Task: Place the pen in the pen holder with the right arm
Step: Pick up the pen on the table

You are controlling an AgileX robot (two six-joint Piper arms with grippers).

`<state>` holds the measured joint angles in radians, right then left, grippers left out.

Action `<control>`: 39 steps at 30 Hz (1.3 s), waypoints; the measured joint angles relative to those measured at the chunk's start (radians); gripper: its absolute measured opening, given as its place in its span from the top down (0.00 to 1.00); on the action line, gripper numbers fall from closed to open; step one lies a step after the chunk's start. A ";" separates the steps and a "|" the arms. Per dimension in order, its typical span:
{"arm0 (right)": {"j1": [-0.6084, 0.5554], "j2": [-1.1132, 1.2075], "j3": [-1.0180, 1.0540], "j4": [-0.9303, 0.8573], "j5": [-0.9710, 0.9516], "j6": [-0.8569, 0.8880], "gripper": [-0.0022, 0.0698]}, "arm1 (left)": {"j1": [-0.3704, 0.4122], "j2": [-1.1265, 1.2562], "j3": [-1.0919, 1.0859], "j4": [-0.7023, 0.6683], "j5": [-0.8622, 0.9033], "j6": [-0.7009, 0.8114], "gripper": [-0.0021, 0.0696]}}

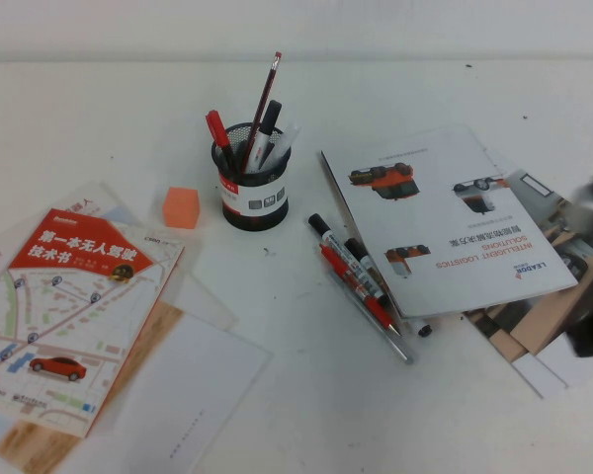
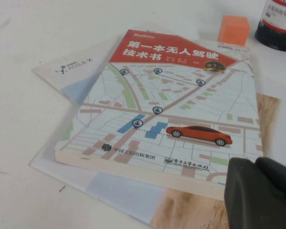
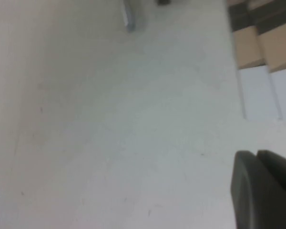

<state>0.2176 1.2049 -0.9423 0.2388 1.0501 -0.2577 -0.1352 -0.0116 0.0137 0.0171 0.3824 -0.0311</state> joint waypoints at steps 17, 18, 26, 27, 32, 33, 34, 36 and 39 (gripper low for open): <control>0.360 0.675 -0.611 -0.104 0.161 0.115 0.96 | 0.000 0.000 0.000 0.000 0.000 0.000 0.98; 0.365 0.703 -0.641 -0.107 0.161 0.120 0.94 | 0.000 0.000 0.000 0.000 0.000 0.000 0.98; 0.391 0.836 -0.759 -0.115 0.162 0.127 0.77 | 0.000 0.000 0.000 0.000 0.000 0.000 0.98; 0.392 0.845 -0.761 -0.121 0.162 0.127 0.76 | 0.000 0.000 0.000 0.000 0.000 0.000 0.98; 0.393 0.885 -0.763 -0.156 0.165 0.127 0.75 | 0.000 0.000 0.000 0.000 0.000 0.000 0.98; 0.393 0.889 -0.763 -0.167 0.165 0.127 0.75 | 0.000 0.000 0.000 0.000 0.000 0.000 0.98; 0.393 0.893 -0.763 -0.175 0.165 0.127 0.75 | 0.000 0.000 0.000 0.000 0.000 0.000 0.98; 0.393 0.899 -0.763 -0.193 0.165 0.127 0.75 | 0.000 0.000 0.000 0.000 0.000 0.000 0.98; 0.393 0.903 -0.763 -0.214 0.165 0.127 0.75 | 0.000 0.000 0.000 0.000 0.000 0.000 0.98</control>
<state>0.6109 2.1079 -1.7054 0.0246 1.2147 -0.1303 -0.1352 -0.0116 0.0137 0.0171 0.3824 -0.0311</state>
